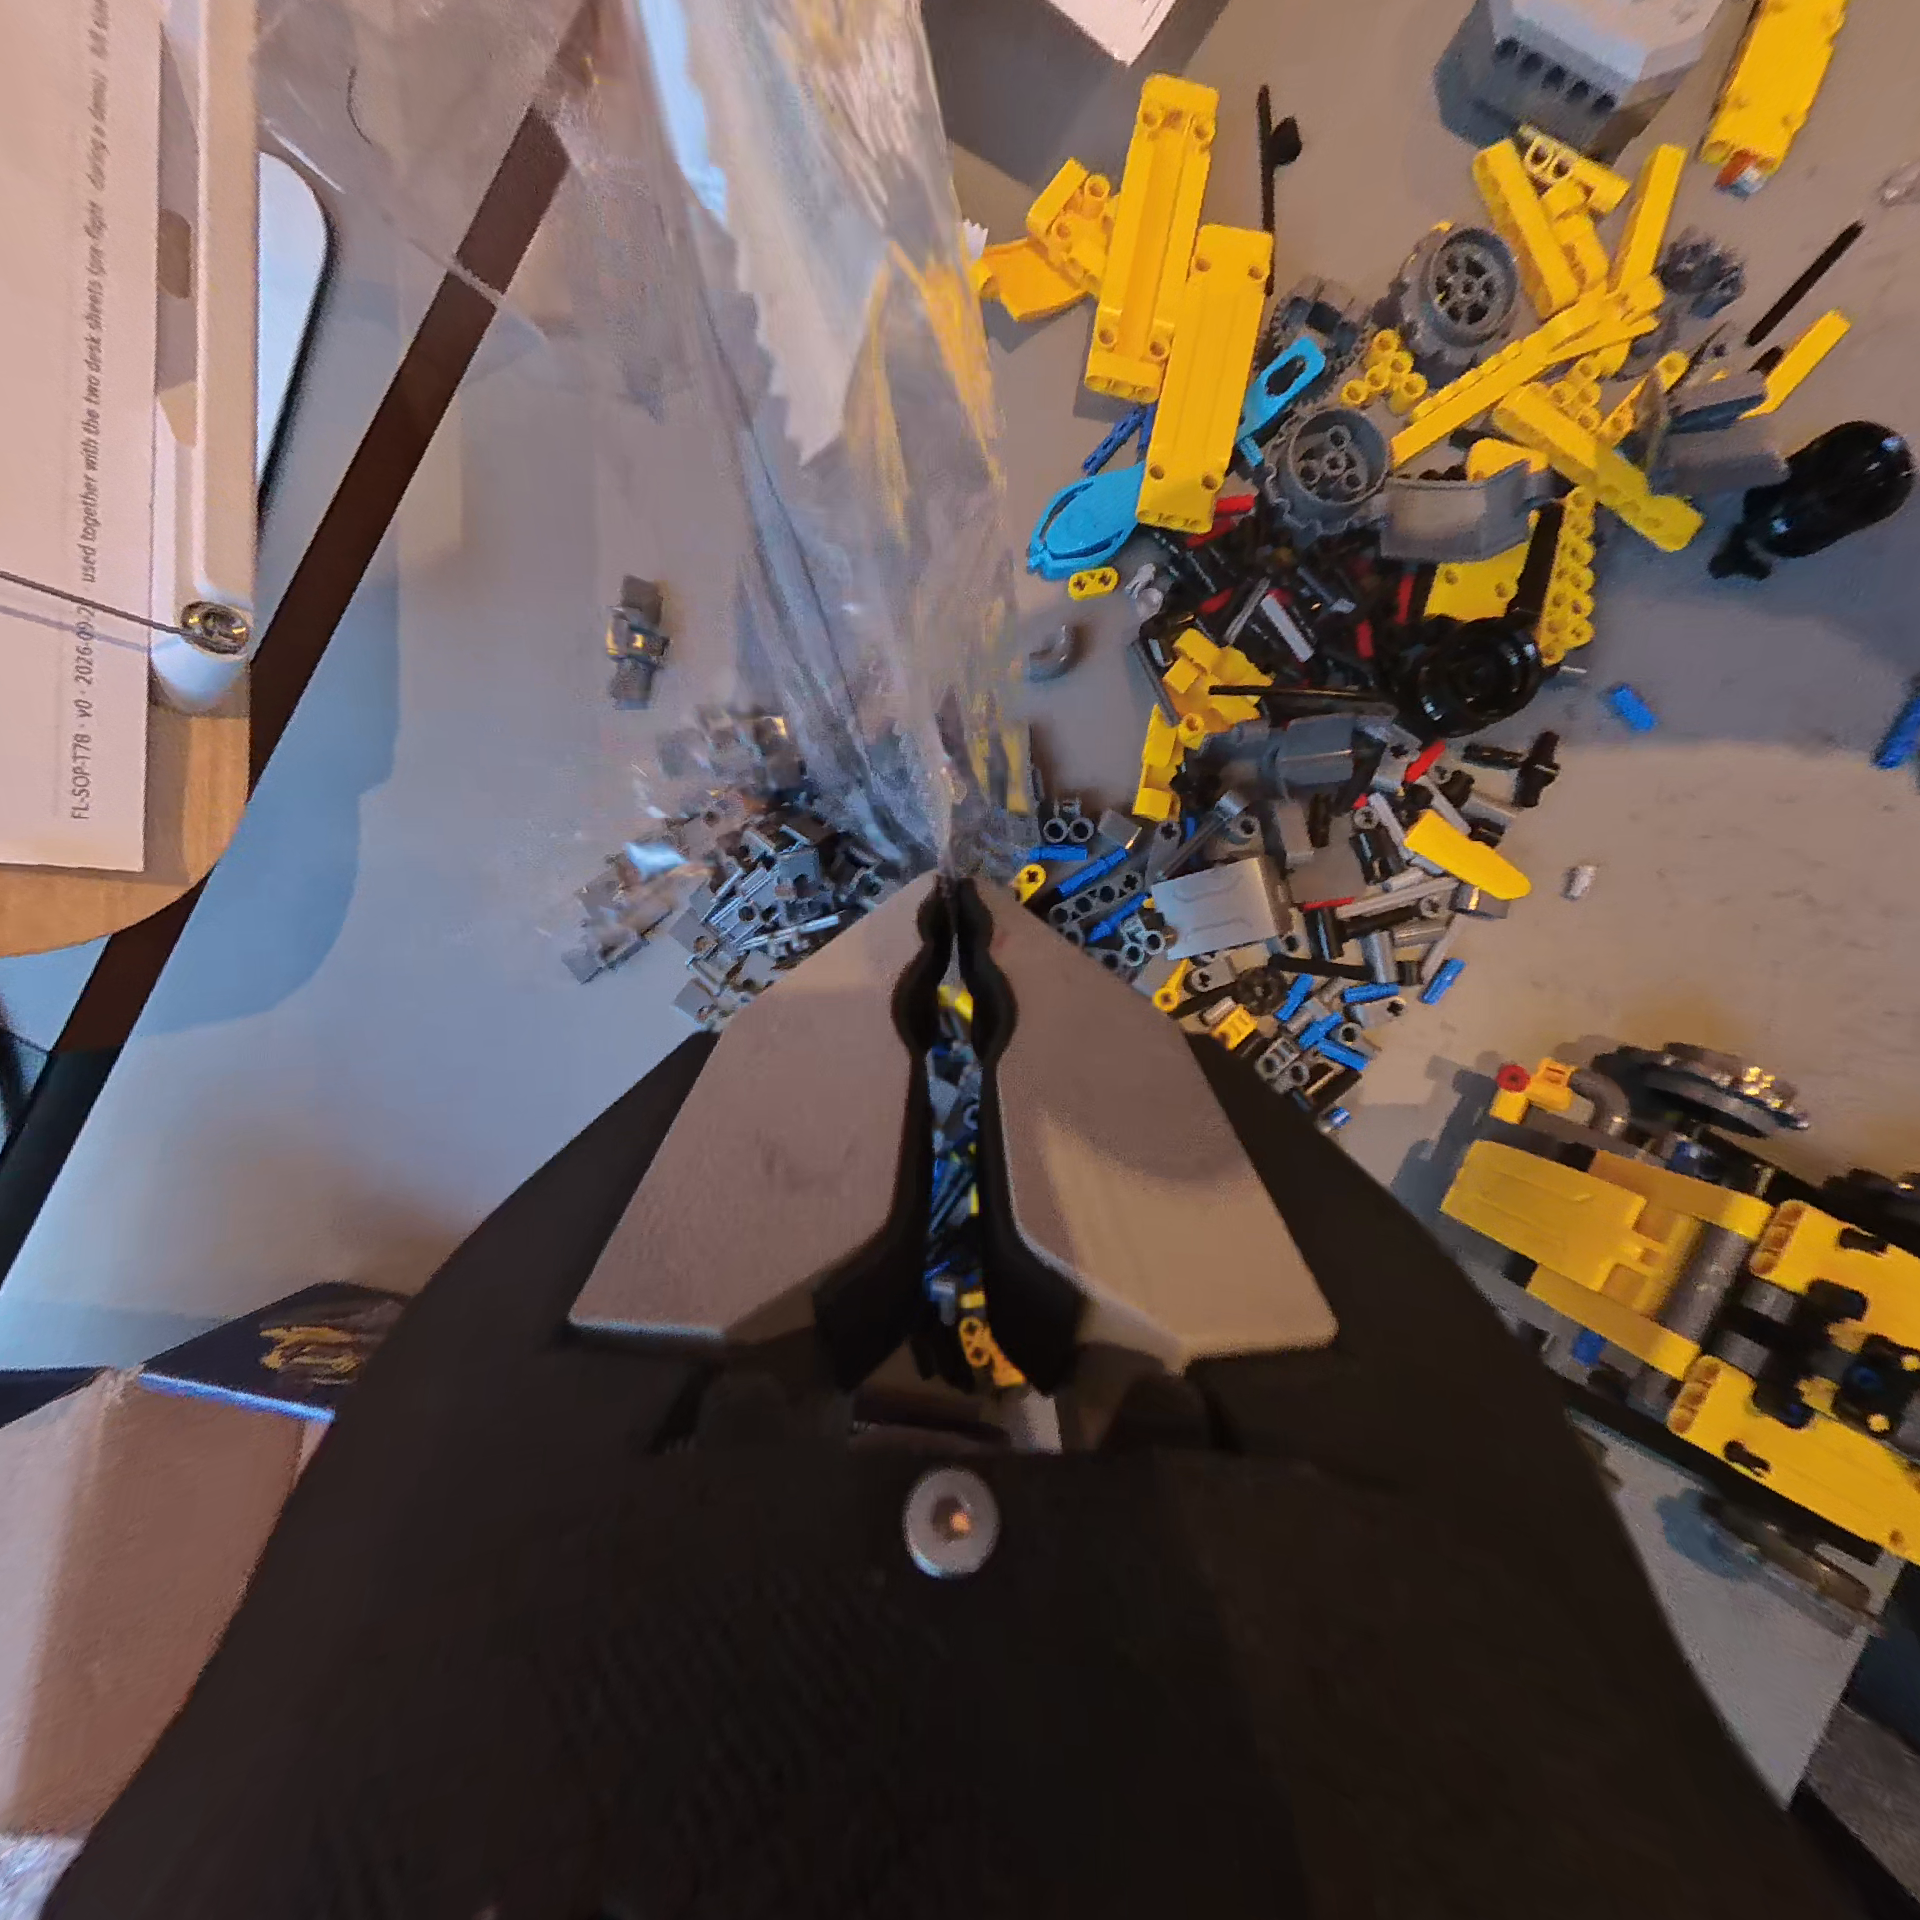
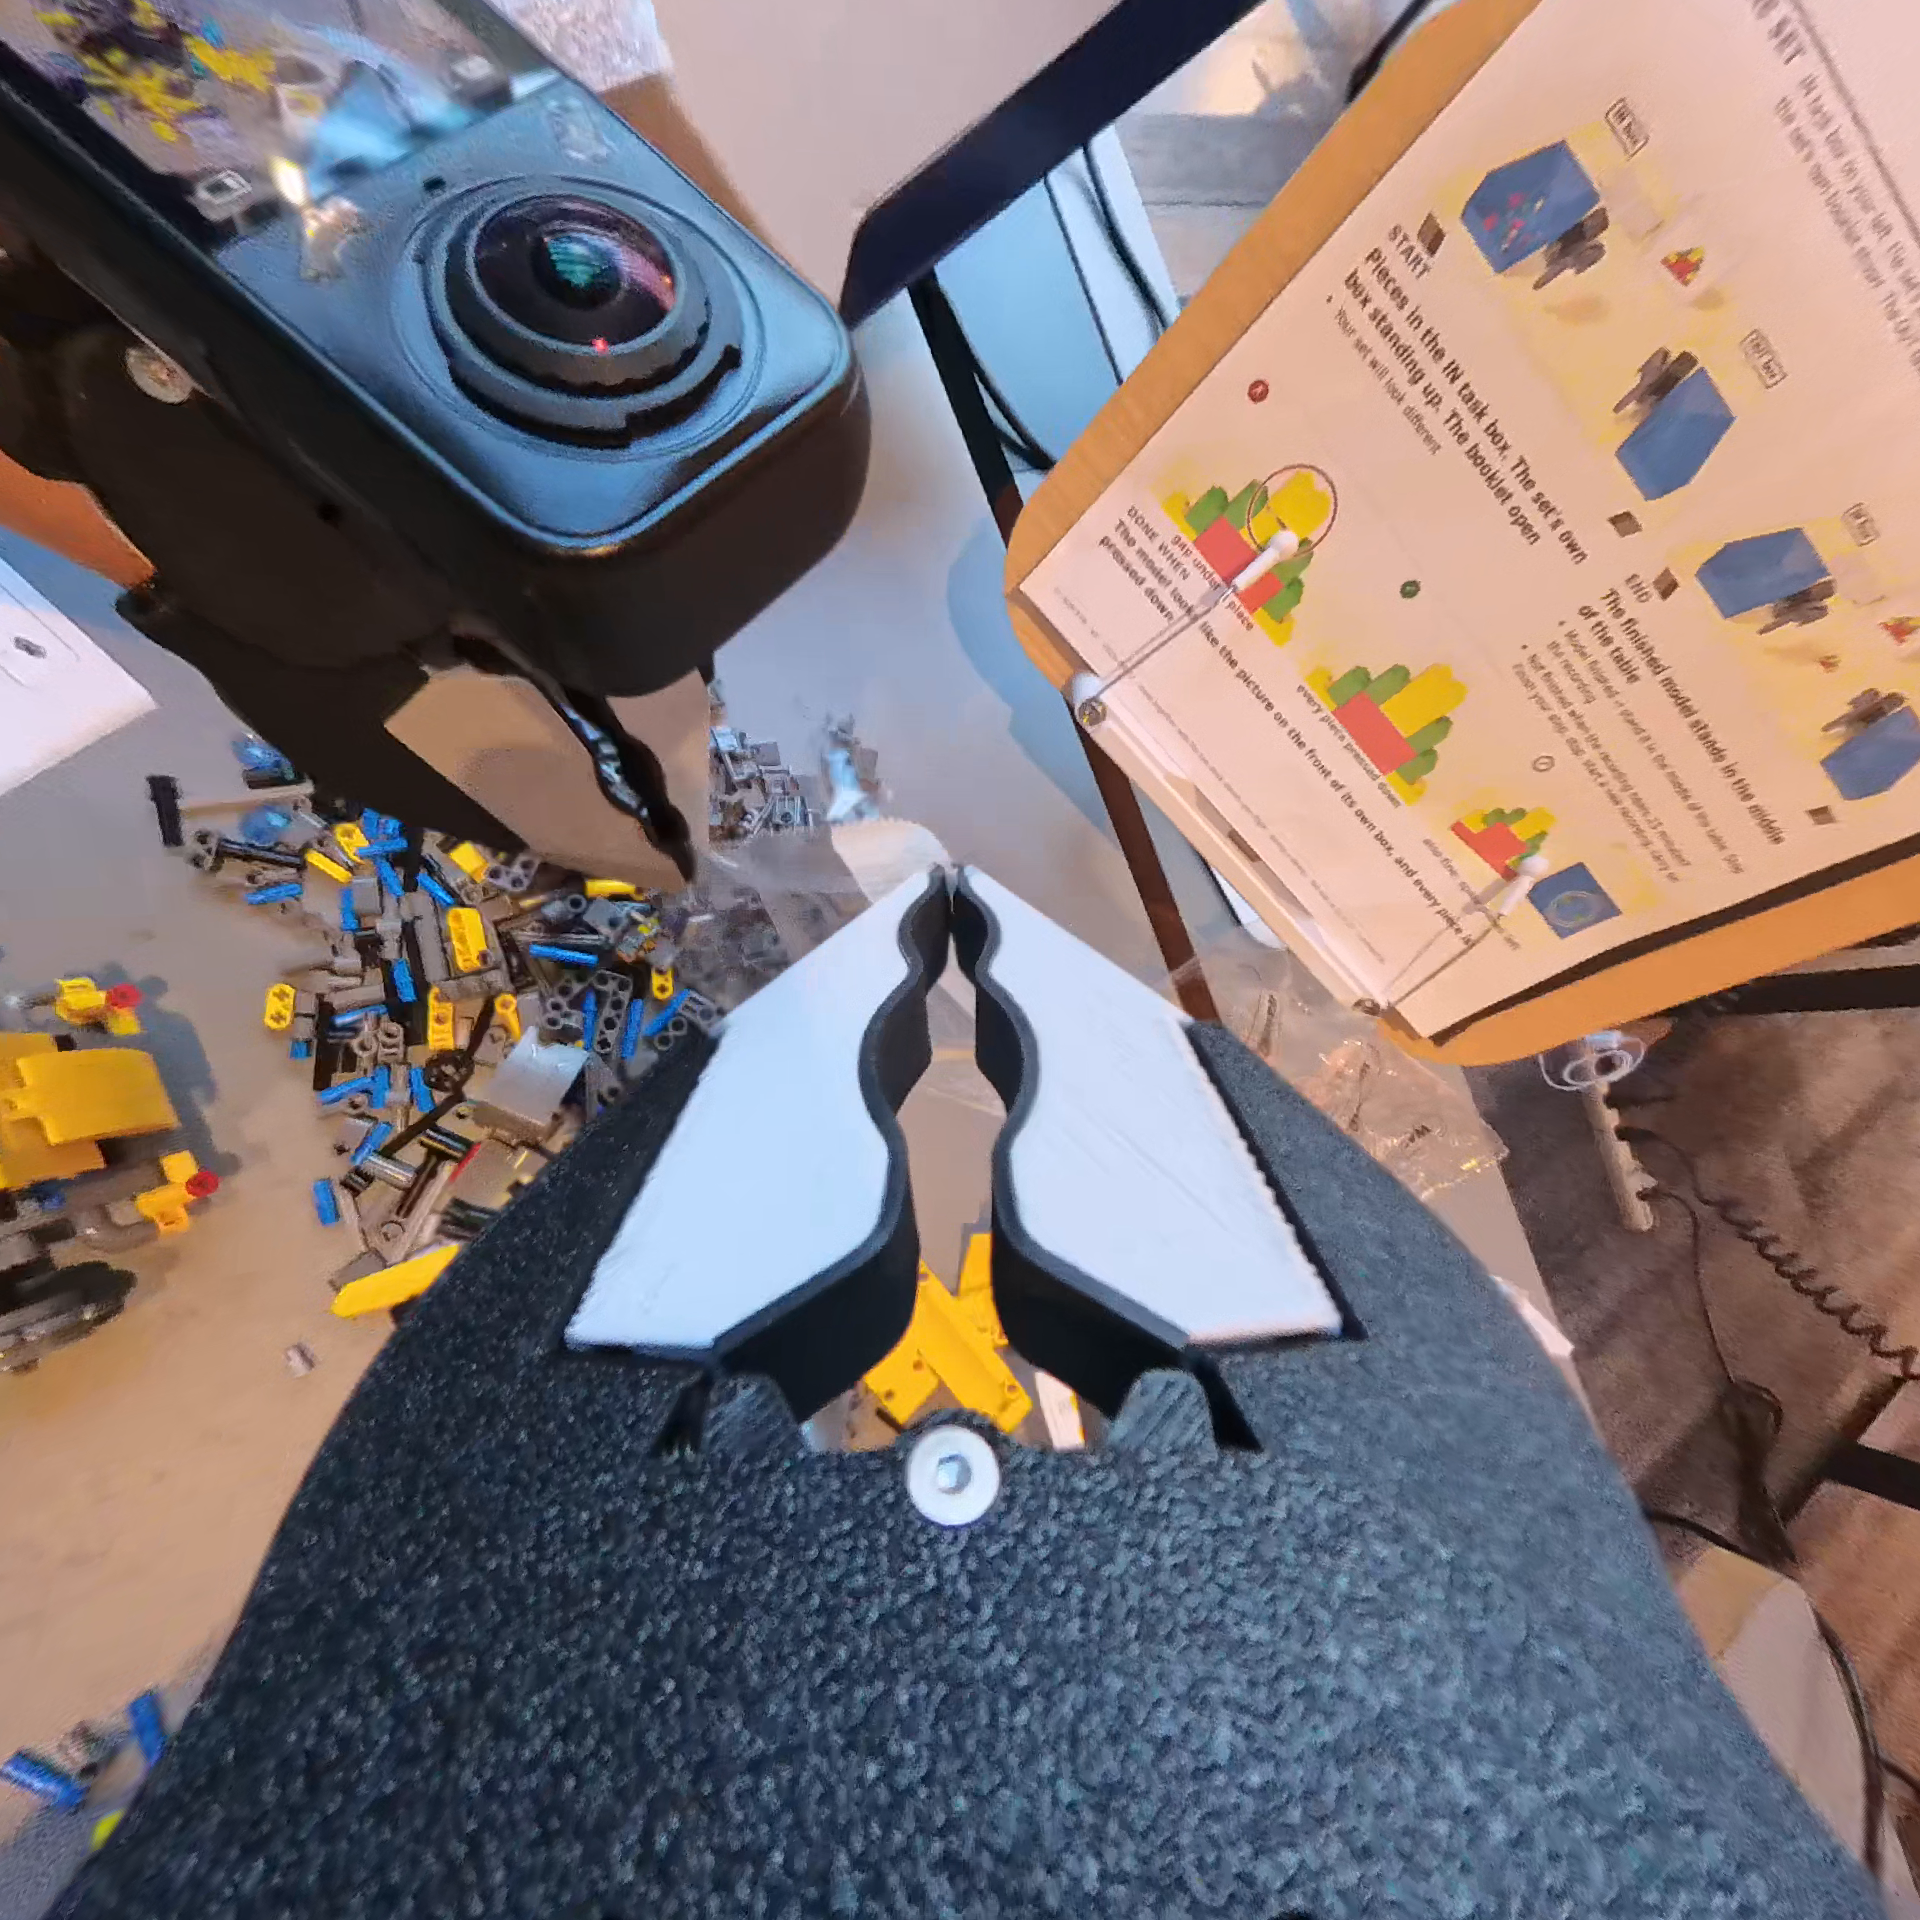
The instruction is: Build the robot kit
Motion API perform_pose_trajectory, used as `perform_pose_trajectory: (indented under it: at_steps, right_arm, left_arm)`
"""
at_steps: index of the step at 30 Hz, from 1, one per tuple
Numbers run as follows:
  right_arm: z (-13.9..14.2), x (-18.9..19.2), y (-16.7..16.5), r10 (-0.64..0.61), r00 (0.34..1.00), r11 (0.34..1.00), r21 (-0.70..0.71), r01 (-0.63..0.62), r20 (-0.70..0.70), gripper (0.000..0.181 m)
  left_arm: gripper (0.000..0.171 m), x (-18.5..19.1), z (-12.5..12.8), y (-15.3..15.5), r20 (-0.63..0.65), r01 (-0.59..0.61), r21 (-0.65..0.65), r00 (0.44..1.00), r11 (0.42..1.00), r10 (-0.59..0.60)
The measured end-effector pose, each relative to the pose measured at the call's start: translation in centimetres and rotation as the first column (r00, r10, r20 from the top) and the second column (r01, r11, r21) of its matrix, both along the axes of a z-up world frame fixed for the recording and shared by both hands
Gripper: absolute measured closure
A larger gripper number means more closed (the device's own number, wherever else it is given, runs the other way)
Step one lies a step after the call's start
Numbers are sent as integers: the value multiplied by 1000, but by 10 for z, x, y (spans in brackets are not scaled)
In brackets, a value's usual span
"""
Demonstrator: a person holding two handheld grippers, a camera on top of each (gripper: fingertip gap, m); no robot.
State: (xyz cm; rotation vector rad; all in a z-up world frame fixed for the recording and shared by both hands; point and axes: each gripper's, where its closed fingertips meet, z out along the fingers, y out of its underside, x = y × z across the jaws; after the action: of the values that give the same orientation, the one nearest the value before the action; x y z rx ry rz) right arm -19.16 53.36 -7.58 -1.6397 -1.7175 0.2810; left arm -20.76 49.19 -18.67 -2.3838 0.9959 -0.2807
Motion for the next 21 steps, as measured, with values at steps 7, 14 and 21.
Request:
perform_pose_trajectory:
  at_steps: [7,14,21]
  right_arm:
    - [4,0,-6,0,1000,1000,-4,0,-18,181]
    - [6,4,-7,-8,1000,1000,-12,8,-15,181]
    - [-4,-1,-13,9,1000,1000,16,-10,26,181]
  left_arm:
    - [171,5,3,-3,19,0,-3,1000,1000,0]
    - [171,7,5,-4,2,7,-2,1000,1000,-7]
    - [171,9,-9,-3,-39,5,0,999,1000,-5]
